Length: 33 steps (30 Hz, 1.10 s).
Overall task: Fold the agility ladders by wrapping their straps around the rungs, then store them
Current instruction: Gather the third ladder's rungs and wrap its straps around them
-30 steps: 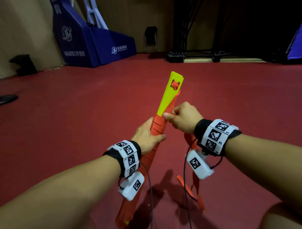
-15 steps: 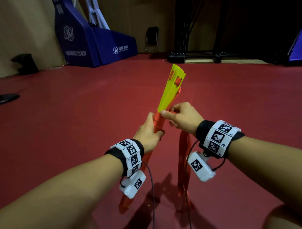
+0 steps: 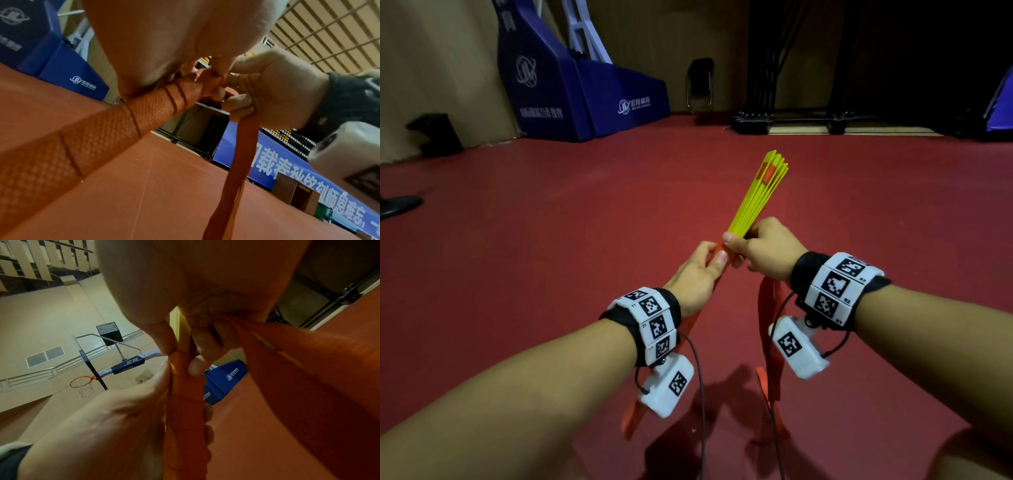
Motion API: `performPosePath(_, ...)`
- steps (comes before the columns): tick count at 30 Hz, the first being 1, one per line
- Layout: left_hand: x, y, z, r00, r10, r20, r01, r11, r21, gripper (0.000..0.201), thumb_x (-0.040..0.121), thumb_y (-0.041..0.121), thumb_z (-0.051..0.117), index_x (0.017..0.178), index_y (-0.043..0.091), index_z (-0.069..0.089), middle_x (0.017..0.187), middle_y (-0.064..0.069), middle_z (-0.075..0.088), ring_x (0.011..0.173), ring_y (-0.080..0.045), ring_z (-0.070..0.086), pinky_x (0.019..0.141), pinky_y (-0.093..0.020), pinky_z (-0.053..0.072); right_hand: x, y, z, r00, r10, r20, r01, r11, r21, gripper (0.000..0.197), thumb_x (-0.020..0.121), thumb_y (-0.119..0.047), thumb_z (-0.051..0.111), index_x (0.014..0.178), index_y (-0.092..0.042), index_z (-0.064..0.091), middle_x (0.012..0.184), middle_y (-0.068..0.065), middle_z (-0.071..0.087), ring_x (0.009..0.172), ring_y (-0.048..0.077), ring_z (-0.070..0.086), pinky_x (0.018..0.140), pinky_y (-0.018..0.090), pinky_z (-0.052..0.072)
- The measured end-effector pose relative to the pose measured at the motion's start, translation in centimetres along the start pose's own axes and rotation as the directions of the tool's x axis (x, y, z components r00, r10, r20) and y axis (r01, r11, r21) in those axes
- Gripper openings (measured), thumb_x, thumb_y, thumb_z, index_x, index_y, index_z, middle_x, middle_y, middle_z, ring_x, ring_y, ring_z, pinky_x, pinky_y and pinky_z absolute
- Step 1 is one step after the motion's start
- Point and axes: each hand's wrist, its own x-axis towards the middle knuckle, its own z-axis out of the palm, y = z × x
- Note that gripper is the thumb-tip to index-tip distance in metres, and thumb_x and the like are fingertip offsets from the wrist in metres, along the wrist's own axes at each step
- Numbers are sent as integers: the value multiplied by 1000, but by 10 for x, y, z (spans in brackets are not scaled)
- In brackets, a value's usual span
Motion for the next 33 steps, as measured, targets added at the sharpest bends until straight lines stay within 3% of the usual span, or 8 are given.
performPosePath(2, 2, -6, -1, 1000, -3, 4, 3, 1000, 15, 22, 106, 39, 45, 114, 20, 52, 82, 9, 53, 73, -15, 48, 68, -33, 36, 2, 3, 1, 1000, -12, 20, 12, 1000, -4, 45, 96, -37, 60, 56, -17, 65, 56, -9, 67, 51, 3, 54, 66, 27, 43)
performPosePath(6, 2, -12, -3, 1000, -18, 5, 19, 1000, -12, 17, 100, 41, 58, 103, 26, 51, 80, 7, 59, 67, -14, 51, 66, -34, 42, 3, 4, 1, 999, 6, 36, -6, 1000, -3, 43, 94, -31, 62, 53, -18, 62, 52, -9, 64, 52, 6, 55, 64, 27, 41)
performPosePath(11, 1, -9, -5, 998, -35, -45, 34, 999, -13, 35, 88, 39, 75, 108, 19, 53, 88, 3, 66, 80, -19, 60, 77, -36, 48, 0, -1, 0, 998, 42, 37, -41, 999, -35, 40, 91, -29, 64, 53, -16, 61, 40, -12, 56, 56, 11, 54, 59, 29, 38)
performPosePath(15, 1, -9, -8, 999, -34, -40, 34, 999, 9, 54, 68, 55, 75, 103, 17, 56, 92, -4, 71, 89, -28, 66, 84, -42, 51, -4, -9, 0, 998, 57, 35, -55, 997, -51, 37, 88, -32, 66, 55, -16, 62, 48, -7, 59, 68, 21, 58, 64, 30, 38)
performPosePath(19, 3, -10, -8, 1000, 0, -5, 0, 1000, -28, 61, 60, 67, 72, 108, 31, 63, 100, 3, 75, 98, -23, 70, 92, -49, 54, -9, -15, 0, 999, 48, 17, -47, 997, -60, 40, 92, -39, 63, 61, -14, 62, 66, 3, 65, 78, 26, 62, 67, 31, 41)
performPosePath(23, 0, 1, -11, 1000, 22, 21, -20, 998, -51, 37, 58, 67, 71, 93, 54, 66, 93, 14, 75, 91, -11, 69, 93, -45, 54, -9, -20, -5, 999, 50, 3, -49, 993, -110, 43, 94, -44, 60, 66, -12, 64, 77, 7, 71, 84, 28, 65, 70, 33, 47)
performPosePath(28, 1, 1, -10, 999, 1, 40, 0, 1000, -25, 36, 58, 61, 78, 91, 48, 70, 93, 10, 77, 94, -16, 72, 91, -44, 56, -10, -20, -11, 996, 76, 53, -64, 980, -190, 42, 95, -43, 61, 62, -18, 62, 57, -6, 64, 66, 17, 61, 67, 29, 46)
performPosePath(33, 1, -1, -4, 995, -37, 89, 25, 990, 136, 45, 62, 66, 79, 93, 35, 69, 89, 6, 75, 90, -20, 71, 84, -40, 56, -17, -9, -10, 991, 114, 71, -93, 964, -251, 52, 94, -50, 60, 54, -18, 59, 34, -10, 52, 39, 0, 51, 49, 23, 37)
